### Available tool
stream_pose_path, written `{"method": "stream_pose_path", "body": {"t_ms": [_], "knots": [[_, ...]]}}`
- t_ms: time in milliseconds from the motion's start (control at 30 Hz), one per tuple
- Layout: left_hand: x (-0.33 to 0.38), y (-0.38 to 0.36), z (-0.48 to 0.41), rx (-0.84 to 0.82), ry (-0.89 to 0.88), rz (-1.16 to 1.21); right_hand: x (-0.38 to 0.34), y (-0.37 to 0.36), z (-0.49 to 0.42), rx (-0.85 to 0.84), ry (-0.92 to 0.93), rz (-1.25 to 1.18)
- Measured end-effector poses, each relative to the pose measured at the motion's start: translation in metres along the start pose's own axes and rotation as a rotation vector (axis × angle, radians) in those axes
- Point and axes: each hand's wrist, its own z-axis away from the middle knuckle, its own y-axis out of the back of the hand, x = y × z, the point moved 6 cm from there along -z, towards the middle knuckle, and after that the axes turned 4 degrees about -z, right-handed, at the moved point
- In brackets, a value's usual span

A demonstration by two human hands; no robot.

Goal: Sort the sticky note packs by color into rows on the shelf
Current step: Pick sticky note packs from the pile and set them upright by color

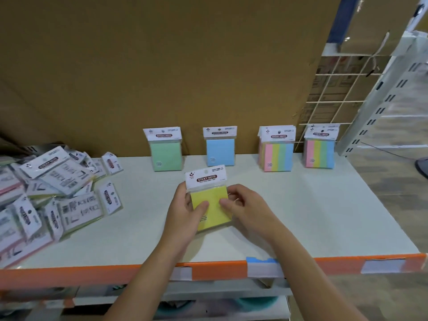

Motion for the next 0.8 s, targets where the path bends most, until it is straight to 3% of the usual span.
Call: {"method": "stream_pose_path", "body": {"t_ms": [167,367,533,633,800], "knots": [[0.012,0.070,-0.011,0.061,-0.090,-0.154,-0.016,-0.061,-0.028,-0.032,0.018,0.118],[0.019,0.186,-0.032,0.226,-0.154,-0.295,-0.047,-0.127,-0.075,0.137,0.028,0.129],[0.029,0.252,-0.074,0.181,-0.237,-1.085,-0.078,-0.173,-0.115,0.226,0.061,0.234],[0.023,0.274,-0.099,0.074,-0.078,-1.471,-0.083,-0.191,-0.127,0.264,0.061,0.271],[0.008,0.285,-0.124,-0.016,0.051,-1.631,-0.078,-0.204,-0.130,0.329,0.054,0.333]]}}
